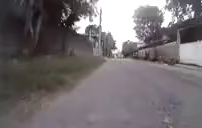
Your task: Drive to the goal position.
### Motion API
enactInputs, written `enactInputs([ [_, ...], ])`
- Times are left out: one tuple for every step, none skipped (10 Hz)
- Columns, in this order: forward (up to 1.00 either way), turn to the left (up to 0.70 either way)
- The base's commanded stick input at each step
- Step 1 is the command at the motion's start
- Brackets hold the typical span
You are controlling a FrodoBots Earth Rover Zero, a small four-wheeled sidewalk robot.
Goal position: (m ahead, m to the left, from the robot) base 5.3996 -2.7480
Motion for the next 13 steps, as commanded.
enactInputs([
  [1.0,-0.05],
  [1.0,0.0],
  [1.0,0.0],
  [1.0,0.0],
  [1.0,0.0],
  [1.0,0.0],
  [1.0,0.0],
  [1.0,0.0],
  [1.0,0.0],
  [1.0,0.0],
  [1.0,0.0],
  [1.0,0.0],
  [1.0,0.0],
])
